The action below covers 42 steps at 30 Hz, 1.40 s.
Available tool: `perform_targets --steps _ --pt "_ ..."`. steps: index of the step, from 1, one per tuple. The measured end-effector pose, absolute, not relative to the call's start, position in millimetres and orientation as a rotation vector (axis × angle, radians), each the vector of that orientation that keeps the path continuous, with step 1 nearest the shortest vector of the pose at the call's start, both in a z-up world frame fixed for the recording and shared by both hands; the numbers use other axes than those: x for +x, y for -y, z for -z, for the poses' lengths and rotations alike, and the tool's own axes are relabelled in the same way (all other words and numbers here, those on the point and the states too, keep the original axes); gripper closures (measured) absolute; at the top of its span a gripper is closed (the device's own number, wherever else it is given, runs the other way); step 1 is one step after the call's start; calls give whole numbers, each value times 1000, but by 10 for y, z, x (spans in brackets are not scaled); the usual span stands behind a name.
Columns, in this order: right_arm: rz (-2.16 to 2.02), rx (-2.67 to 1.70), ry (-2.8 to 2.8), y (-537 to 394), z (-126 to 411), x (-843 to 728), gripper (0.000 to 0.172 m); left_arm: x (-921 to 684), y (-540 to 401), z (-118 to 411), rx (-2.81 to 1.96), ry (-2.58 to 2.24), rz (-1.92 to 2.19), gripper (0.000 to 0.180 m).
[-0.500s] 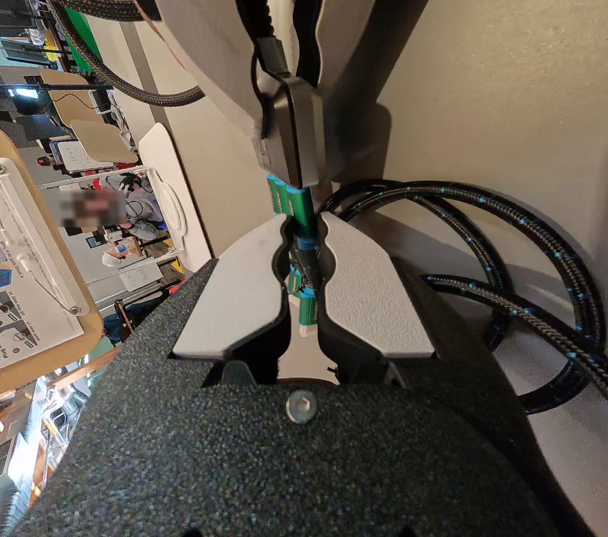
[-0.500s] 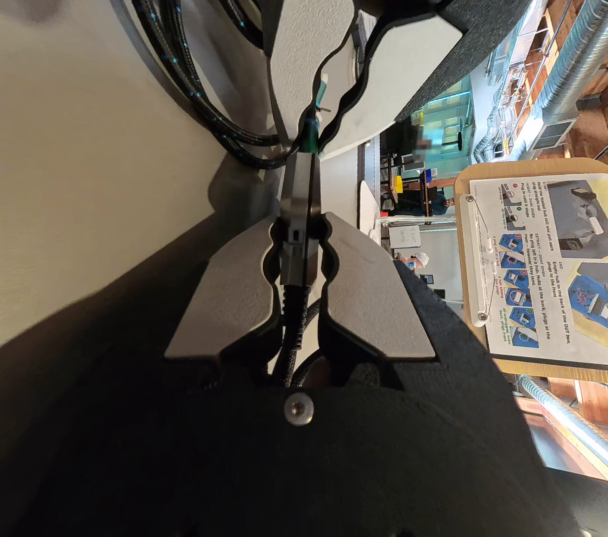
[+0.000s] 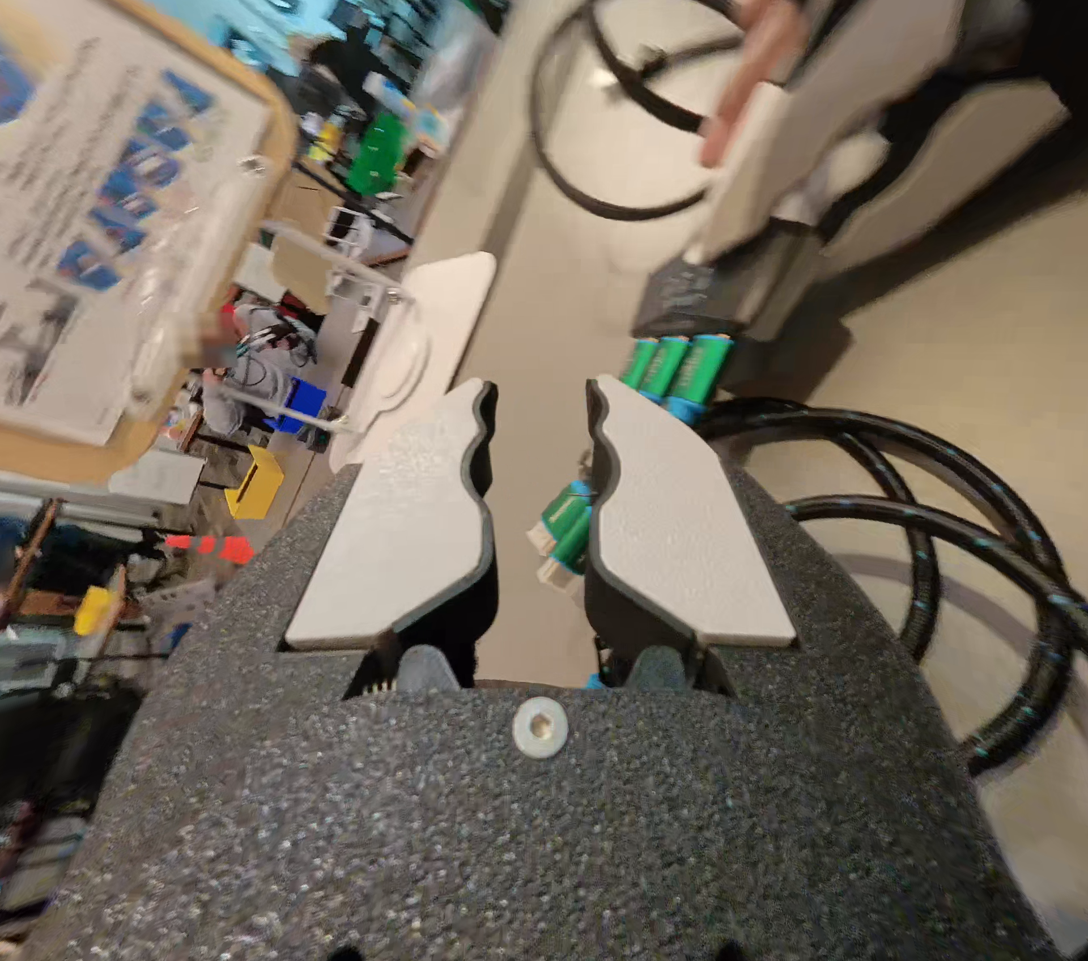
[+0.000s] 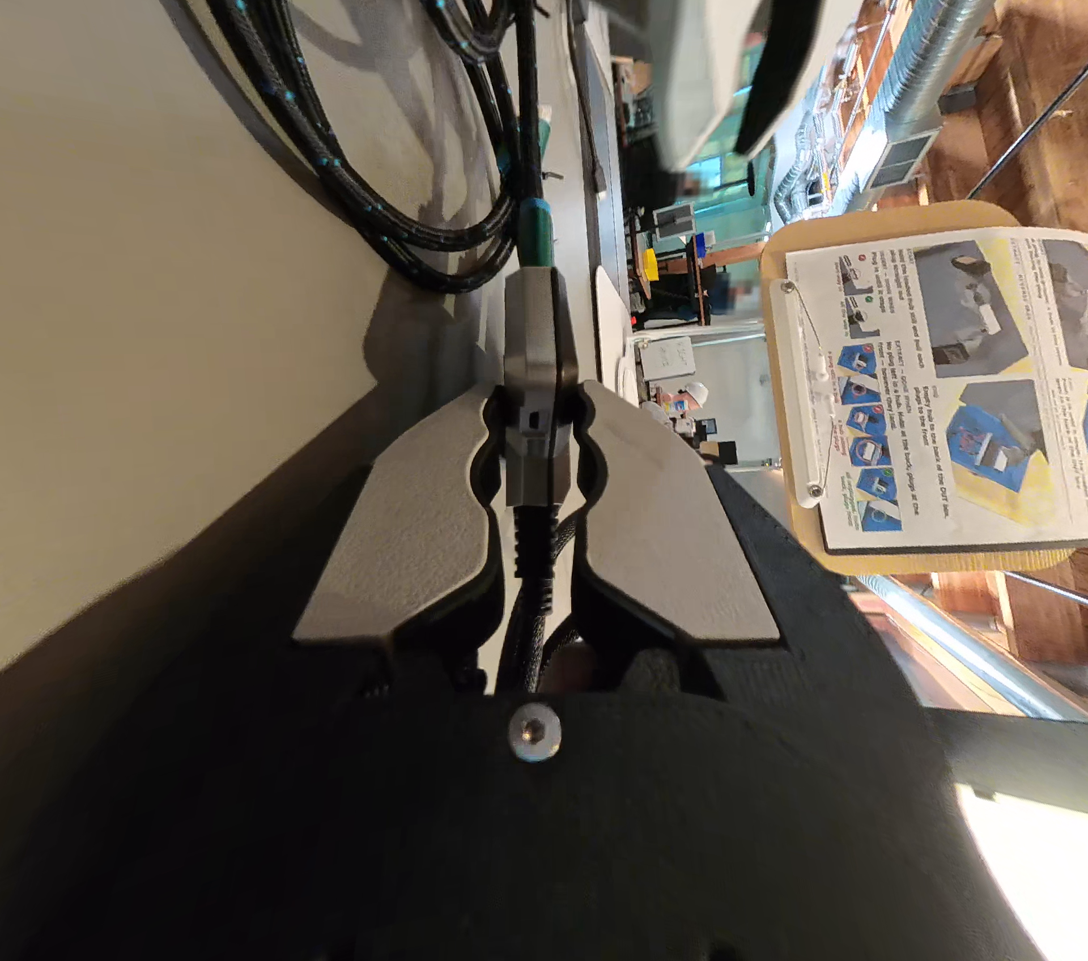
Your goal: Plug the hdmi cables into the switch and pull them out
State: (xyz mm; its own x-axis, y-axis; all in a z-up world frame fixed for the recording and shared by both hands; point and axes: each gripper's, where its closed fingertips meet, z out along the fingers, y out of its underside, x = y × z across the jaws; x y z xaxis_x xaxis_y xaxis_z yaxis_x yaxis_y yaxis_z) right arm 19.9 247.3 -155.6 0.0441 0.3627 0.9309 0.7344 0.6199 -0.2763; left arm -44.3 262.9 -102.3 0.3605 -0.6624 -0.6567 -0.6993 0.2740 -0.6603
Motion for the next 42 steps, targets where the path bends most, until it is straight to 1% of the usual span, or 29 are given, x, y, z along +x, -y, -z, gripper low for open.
perform_targets --steps 1,4,6,9,12,15,18,19,22,25,29,35,38,42 --pt "367 -957 1559 -2486 1555 205 150 -520 -2698 922 -1420 -1223 -3 151" --pt "390 -984 1553 -2519 1567 213 150 -762 -2891 785 -1444 -953 68 155" --pt "419 -986 1553 -2538 1568 217 150 -901 -3005 822 -1471 -872 -11 158" --pt "450 -978 1551 -2551 1556 229 151 -1022 -3098 844 -1463 -828 -132 161" --pt "472 -979 1528 -2549 1490 277 151 -1061 -3115 838 -1435 -796 -122 167" --pt "499 -996 1495 -2555 1369 378 151 -1115 -3118 806 -1406 -754 -101 171" --pt "535 -1024 1459 -2576 1223 502 151 -1124 -3106 812 -1359 -778 -183 180" --pt "549 -1032 1451 -2580 1165 542 151 -1120 -3100 807 -1349 -773 -186 180" --pt "587 -1039 1433 -2553 909 627 151 -1142 -3107 778 -1349 -731 -143 180" --pt "631 -1028 1417 -2489 542 694 151 -1194 -3124 750 -1356 -688 -99 180" --pt "688 -1009 1393 -2365 -63 825 151 -1192 -3139 800 -1390 -697 -62 180" --pt "664 -1085 1296 -2254 -993 1295 151 -1124 -3131 891 -1422 -753 -52 180" --pt "692 -1141 1287 -2291 -1253 1668 151 -1122 -3137 912 -1437 -753 -44 180" --pt "749 -1316 1332 -2425 -1326 2262 151 -1100 -3149 951 -1463 -750 -22 180"
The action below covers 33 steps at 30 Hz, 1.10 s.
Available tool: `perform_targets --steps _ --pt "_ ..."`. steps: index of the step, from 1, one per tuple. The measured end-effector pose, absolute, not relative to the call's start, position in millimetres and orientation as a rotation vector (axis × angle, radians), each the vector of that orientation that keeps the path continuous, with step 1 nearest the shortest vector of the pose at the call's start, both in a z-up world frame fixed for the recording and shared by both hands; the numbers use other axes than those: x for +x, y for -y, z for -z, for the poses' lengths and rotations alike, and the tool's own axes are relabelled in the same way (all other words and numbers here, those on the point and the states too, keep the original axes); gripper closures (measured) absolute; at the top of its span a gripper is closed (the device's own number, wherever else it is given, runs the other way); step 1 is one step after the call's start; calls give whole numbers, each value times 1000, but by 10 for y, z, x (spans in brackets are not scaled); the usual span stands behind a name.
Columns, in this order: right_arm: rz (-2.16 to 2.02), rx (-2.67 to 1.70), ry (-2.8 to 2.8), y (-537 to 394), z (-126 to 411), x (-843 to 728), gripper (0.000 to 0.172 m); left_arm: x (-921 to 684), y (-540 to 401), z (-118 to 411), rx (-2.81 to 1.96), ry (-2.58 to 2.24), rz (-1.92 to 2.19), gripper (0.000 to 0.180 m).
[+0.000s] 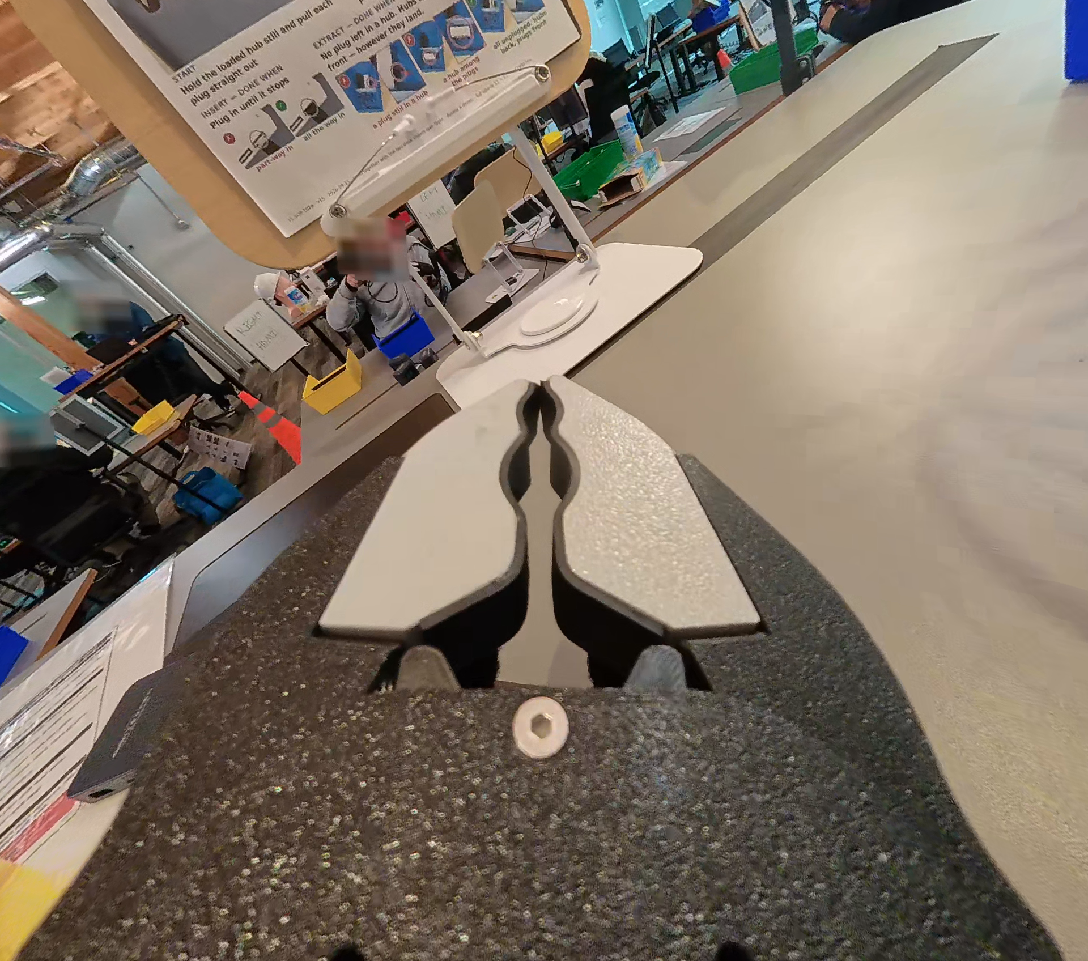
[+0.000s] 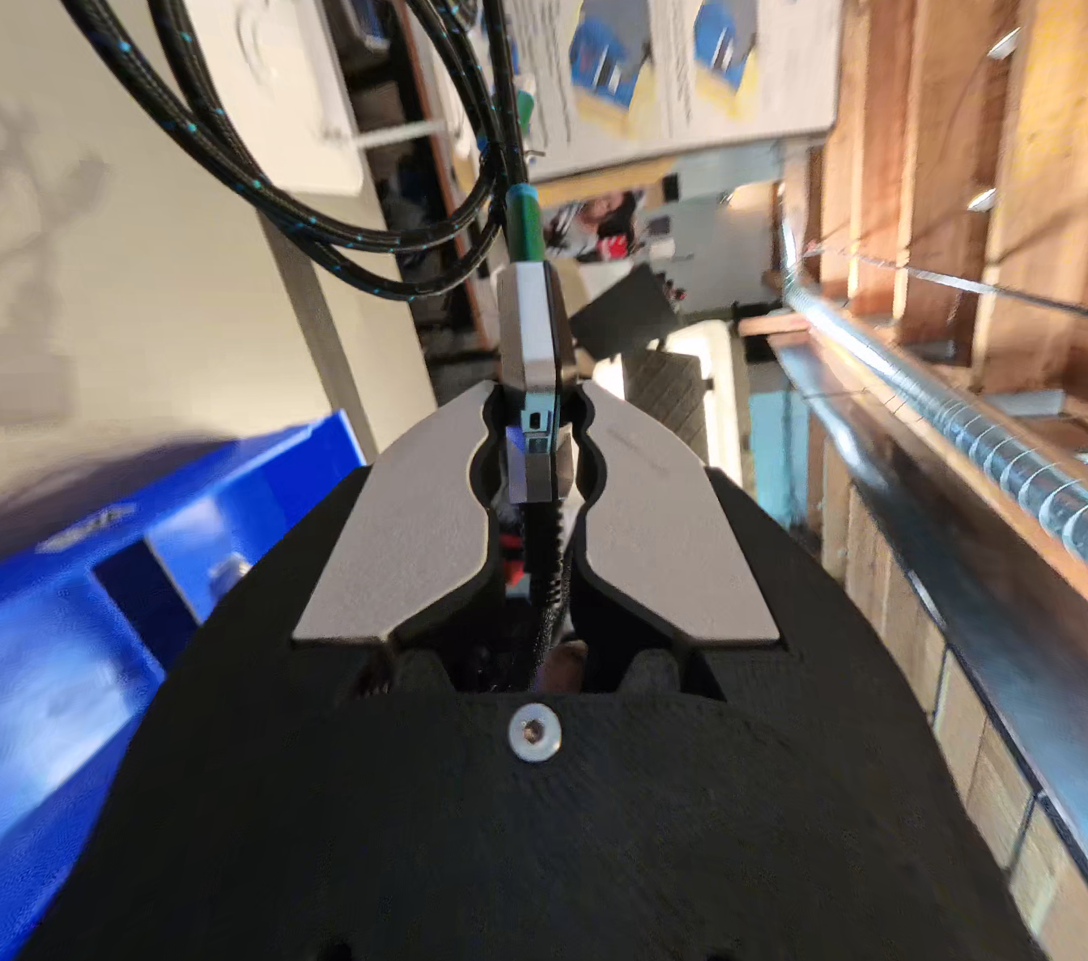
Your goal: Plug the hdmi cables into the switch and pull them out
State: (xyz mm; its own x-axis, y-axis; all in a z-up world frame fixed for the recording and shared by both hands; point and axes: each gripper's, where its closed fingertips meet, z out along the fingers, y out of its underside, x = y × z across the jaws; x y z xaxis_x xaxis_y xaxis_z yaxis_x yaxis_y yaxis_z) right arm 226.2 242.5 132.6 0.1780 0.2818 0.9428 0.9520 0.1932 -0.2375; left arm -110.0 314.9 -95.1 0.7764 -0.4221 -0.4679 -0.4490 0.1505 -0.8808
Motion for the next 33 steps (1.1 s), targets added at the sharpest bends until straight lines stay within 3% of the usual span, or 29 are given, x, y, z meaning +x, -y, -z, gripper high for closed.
perform_targets --steps 13,33 --pt "631 -2253 1088 -2717 -334 3724 151 -995 -3145 1048 -1490 -806 -12 180" --pt "333 -2626 1442 -2509 -299 3984 151 -949 -3149 1104 -1506 -846 -5 178"
